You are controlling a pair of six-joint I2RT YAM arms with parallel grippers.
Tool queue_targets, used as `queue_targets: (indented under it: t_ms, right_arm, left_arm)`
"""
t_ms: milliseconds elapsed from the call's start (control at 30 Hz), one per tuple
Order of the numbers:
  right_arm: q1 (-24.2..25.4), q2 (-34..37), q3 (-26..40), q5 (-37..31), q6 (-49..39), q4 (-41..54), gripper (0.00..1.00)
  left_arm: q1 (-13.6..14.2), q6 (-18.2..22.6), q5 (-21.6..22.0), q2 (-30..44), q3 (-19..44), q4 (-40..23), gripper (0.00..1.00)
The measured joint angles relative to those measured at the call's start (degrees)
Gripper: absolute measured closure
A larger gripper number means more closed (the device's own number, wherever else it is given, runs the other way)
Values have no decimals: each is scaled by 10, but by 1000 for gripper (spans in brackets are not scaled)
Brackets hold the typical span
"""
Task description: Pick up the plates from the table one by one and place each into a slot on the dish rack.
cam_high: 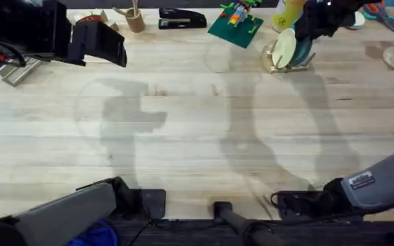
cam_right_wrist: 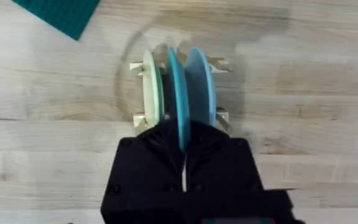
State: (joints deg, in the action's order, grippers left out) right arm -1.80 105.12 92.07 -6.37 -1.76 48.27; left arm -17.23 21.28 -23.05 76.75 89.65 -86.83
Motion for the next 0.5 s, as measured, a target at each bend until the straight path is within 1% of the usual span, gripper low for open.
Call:
queue_targets:
  t_ms: [100, 133, 200, 267, 500]
  right_arm:
    - [0, 0, 0, 0, 0, 0, 965]
    - [0, 0, 0, 0, 0, 0, 948]
    - [0, 0, 0, 0, 0, -2, 865]
    - [0, 0, 0, 2, 0, -2, 821]
    - [0, 0, 0, 2, 0, -3, 812]
  left_arm:
    - [0, 0, 0, 0, 0, 0, 6]
    - [0, 0, 0, 0, 0, 0, 6]
    - [0, 0, 0, 0, 0, 0, 6]
    - [0, 0, 0, 0, 0, 0, 8]
    - [0, 0, 0, 0, 0, 0, 7]
